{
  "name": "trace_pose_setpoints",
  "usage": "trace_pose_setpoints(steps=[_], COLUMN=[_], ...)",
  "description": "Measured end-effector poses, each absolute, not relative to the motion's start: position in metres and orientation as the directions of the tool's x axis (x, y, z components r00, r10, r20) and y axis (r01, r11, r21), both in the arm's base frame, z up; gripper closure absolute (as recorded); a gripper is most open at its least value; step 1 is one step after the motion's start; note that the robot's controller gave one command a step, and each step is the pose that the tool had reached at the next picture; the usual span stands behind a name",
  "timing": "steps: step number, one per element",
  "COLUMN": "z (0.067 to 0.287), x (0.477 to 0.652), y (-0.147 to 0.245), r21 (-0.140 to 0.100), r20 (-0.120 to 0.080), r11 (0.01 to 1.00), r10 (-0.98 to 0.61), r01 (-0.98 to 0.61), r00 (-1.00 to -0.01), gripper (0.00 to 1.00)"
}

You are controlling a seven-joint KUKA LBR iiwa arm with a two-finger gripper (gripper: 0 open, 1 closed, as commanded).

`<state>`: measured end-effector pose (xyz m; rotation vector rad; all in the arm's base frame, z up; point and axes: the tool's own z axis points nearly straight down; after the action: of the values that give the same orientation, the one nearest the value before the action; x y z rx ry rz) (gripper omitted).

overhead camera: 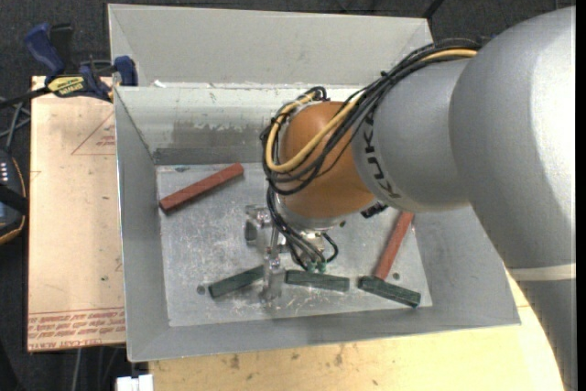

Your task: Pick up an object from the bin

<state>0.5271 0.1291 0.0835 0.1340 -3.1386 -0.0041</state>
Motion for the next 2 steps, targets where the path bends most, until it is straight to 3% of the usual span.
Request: trace_pose_setpoints(steps=[1,2], z=[0.0704,0.0704], x=[0.5233,0.5233], y=[0.1827,0.1825], r21=[0.002,0.003], r20=[-0.002,-0.002], r11=[0.97,0.97], r10=[-0.244,-0.243], r01=[-0.244,-0.243], r00=[-0.97,-0.97], gripper=[1.0,1.0])
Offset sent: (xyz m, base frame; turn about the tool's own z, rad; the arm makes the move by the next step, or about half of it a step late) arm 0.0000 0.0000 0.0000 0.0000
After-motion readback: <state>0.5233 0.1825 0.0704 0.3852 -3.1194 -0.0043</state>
